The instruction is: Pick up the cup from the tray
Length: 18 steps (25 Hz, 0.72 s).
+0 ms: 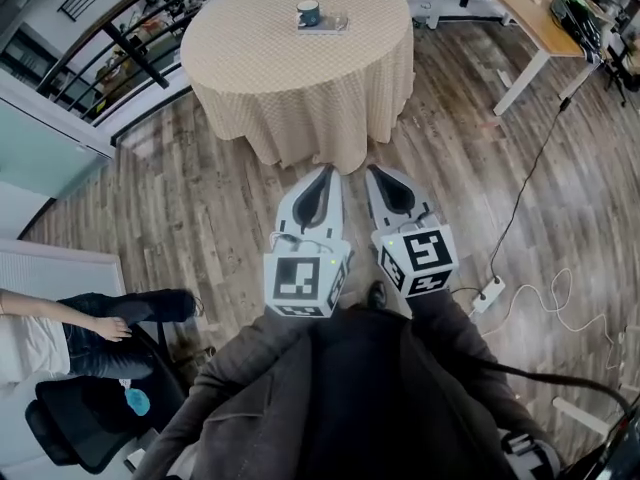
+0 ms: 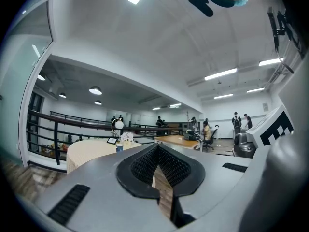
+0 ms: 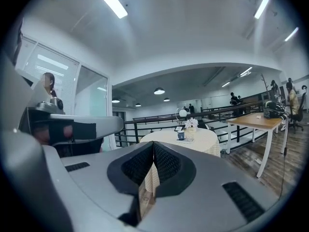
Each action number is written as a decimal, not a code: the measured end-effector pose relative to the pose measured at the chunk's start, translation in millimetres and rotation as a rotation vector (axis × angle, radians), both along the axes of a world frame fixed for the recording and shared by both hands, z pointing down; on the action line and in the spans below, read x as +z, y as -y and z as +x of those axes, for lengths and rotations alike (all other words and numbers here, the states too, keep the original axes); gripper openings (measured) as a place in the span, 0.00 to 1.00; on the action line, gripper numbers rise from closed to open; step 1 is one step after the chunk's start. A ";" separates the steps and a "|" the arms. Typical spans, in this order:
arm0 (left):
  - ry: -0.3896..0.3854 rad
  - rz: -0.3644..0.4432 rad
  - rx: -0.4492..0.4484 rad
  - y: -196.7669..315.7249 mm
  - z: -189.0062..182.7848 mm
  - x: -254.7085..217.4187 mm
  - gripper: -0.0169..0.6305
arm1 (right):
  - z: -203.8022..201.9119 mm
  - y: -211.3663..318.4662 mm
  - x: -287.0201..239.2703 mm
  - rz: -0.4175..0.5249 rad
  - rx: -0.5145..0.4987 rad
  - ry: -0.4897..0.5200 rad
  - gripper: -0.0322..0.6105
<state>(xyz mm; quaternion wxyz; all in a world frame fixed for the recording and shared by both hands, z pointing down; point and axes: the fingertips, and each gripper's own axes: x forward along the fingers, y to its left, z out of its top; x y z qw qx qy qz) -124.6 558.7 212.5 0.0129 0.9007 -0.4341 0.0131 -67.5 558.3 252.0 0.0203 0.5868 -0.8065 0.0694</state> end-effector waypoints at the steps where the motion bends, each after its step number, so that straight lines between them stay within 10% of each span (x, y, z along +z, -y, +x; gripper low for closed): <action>1: 0.000 -0.005 -0.001 -0.6 2.9 1.1 0.03 | 2.0 -0.6 0.5 -0.002 -0.002 0.001 0.06; 18: 0.039 -0.075 -0.027 -3.0 63.7 36.3 0.03 | 57.2 13.7 36.9 -0.075 -0.042 0.039 0.06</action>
